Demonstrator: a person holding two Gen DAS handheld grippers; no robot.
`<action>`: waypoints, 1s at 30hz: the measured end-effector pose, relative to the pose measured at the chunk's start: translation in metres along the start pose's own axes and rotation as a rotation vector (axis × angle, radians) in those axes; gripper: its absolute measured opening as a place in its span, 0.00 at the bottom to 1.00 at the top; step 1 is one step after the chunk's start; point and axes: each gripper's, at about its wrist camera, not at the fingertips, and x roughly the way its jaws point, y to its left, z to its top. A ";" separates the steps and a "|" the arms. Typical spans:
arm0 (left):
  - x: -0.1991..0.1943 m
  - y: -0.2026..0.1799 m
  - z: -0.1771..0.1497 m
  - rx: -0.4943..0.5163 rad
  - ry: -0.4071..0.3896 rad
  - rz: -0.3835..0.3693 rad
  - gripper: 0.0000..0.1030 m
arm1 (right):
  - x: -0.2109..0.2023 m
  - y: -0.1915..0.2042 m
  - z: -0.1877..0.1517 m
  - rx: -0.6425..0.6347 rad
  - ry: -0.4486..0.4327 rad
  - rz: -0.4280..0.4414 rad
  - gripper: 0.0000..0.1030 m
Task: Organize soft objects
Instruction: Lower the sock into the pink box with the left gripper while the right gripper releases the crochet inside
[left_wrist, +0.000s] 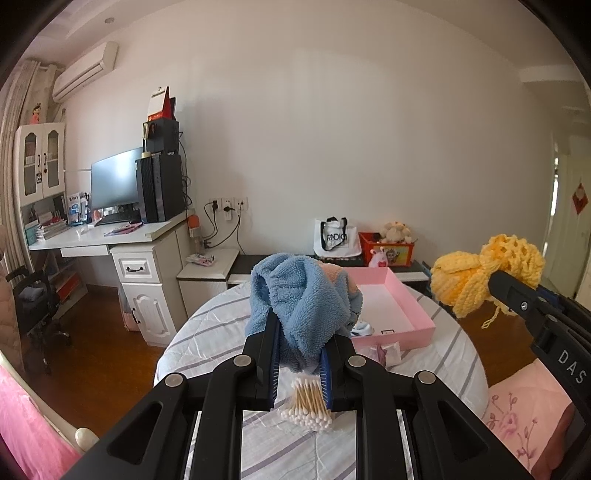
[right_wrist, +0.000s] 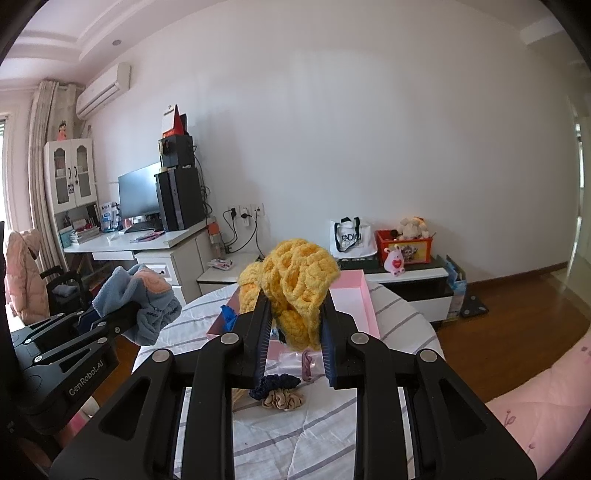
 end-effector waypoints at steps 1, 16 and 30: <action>0.003 0.000 0.000 0.001 0.006 -0.001 0.14 | 0.002 0.000 0.000 0.001 0.005 -0.002 0.21; 0.096 0.006 0.018 0.007 0.164 -0.005 0.14 | 0.083 -0.014 -0.018 0.053 0.157 -0.019 0.21; 0.221 -0.009 0.071 0.021 0.292 0.010 0.14 | 0.177 -0.035 -0.030 0.089 0.300 -0.041 0.21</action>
